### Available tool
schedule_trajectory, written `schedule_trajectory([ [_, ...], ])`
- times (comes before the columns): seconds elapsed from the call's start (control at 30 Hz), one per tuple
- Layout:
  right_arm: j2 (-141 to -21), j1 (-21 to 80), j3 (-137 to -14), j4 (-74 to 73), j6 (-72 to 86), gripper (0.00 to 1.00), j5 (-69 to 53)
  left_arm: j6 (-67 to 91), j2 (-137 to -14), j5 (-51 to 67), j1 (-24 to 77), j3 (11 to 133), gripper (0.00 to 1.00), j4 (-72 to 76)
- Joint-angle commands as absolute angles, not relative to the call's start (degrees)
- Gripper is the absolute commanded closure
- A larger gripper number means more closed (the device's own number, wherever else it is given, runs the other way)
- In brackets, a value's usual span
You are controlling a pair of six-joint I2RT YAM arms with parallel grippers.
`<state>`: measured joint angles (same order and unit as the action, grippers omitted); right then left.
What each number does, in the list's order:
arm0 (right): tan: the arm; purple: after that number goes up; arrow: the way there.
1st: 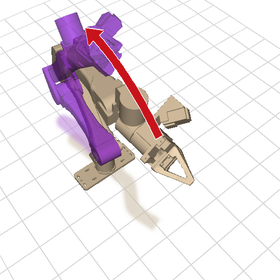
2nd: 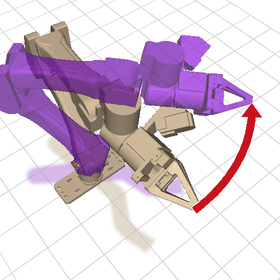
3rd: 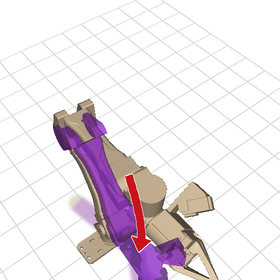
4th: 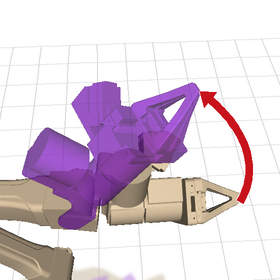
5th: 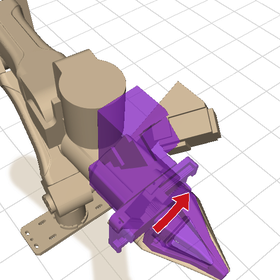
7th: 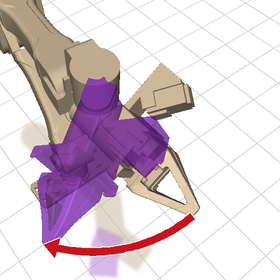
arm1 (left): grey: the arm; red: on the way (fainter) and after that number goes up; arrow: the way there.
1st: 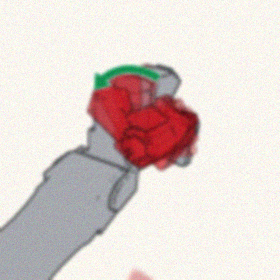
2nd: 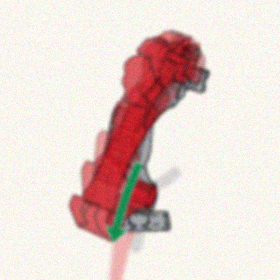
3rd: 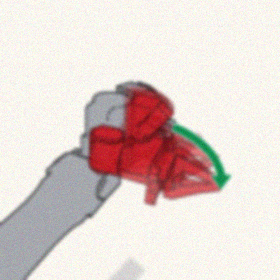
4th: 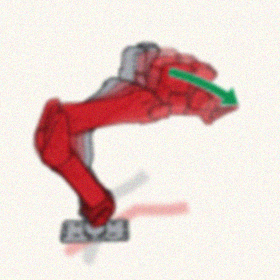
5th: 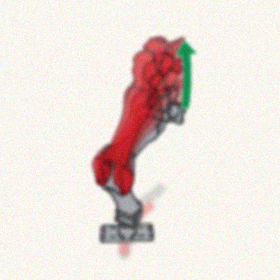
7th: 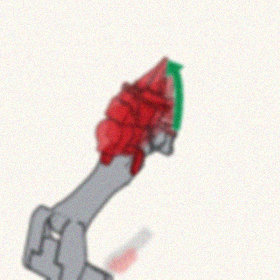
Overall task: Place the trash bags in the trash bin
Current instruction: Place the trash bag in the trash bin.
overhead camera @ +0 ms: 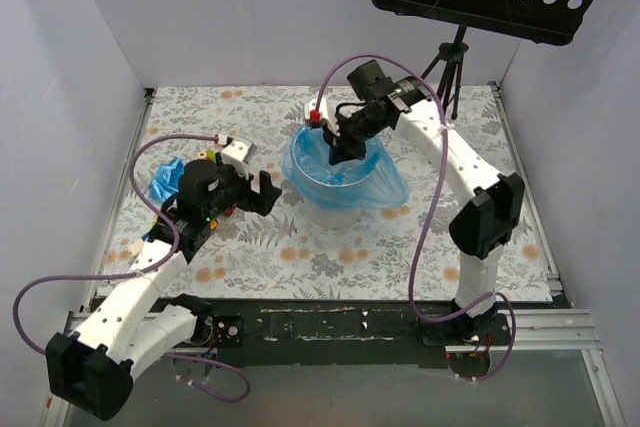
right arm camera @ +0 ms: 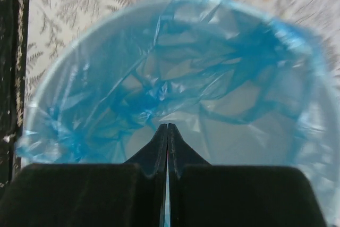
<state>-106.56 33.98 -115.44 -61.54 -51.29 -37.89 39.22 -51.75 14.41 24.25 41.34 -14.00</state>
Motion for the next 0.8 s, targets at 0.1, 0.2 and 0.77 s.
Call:
schedule_trajectory([
  [0.1,-112.58,38.93,-116.72,-70.84,-54.4,0.99,-26.37,42.98,-44.48,10.99,20.3,43.07,0.17,-10.9],
  [0.2,-115.39,39.11,-114.0,-67.69,-54.75,0.99,-24.18,43.5,-42.37,10.9,20.3,42.1,0.16,-10.9],
  [0.77,-109.96,38.5,-90.37,-43.88,-52.75,0.86,-29.7,43.94,-38.76,12.13,20.3,39.73,0.16,-12.66],
])
